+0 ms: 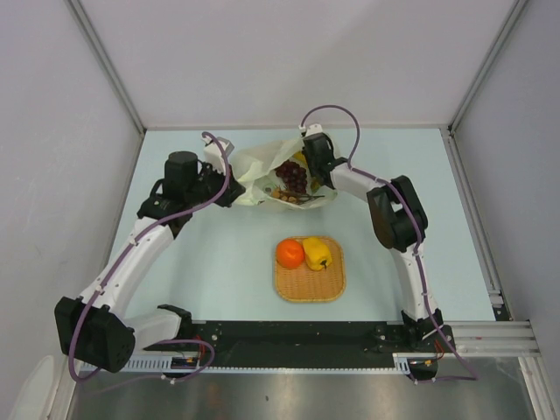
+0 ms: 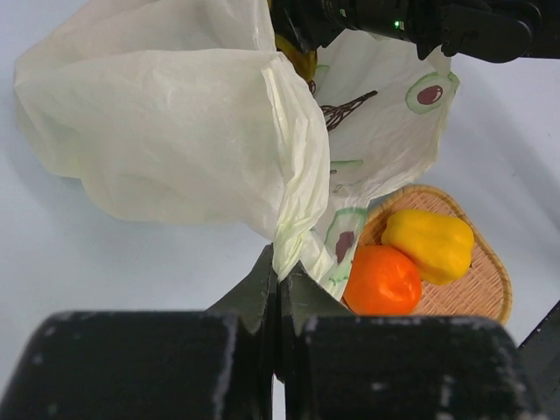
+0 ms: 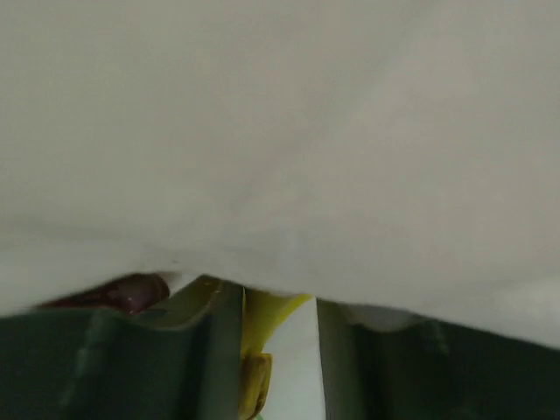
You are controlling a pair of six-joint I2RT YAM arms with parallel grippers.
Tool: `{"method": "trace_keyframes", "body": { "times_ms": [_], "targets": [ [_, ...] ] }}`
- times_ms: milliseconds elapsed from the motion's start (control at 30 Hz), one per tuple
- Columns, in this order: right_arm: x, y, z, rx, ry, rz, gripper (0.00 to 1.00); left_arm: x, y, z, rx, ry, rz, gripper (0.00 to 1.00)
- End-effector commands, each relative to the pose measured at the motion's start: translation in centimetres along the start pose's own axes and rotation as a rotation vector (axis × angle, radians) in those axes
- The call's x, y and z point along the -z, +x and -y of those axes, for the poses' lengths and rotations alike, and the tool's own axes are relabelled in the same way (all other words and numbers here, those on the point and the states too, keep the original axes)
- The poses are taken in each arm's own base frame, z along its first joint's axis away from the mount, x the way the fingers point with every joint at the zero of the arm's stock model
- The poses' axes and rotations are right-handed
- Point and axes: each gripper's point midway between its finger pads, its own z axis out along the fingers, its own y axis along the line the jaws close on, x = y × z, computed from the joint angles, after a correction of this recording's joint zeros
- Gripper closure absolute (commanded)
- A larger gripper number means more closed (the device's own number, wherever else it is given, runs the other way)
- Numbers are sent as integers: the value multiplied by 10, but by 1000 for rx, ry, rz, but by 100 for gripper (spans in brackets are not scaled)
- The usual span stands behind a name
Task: Take the fake fruits out of the plastic bag
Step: Take out the fake fruit from the plastic bag.
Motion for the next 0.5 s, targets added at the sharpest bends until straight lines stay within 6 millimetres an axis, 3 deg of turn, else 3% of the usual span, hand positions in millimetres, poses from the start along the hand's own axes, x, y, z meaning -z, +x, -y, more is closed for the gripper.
{"method": "trace_keyframes", "body": {
  "times_ms": [0, 67, 100, 333, 467],
  "targets": [
    [-2, -3, 25, 16, 60, -3, 79, 6, -30, -1, -55, -18, 76, 100],
    [6, -13, 26, 20, 49, 18, 97, 5, -31, -4, -49, -27, 84, 100],
    [11, -19, 26, 13, 42, 28, 100, 3, -30, -6, -35, -40, 82, 100],
    [66, -58, 19, -10, -91, 78, 100, -3, -40, -19, 21, -79, 114, 100],
    [91, -55, 9, 20, -140, 84, 100, -5, -48, -25, 56, -94, 133, 100]
  ]
}}
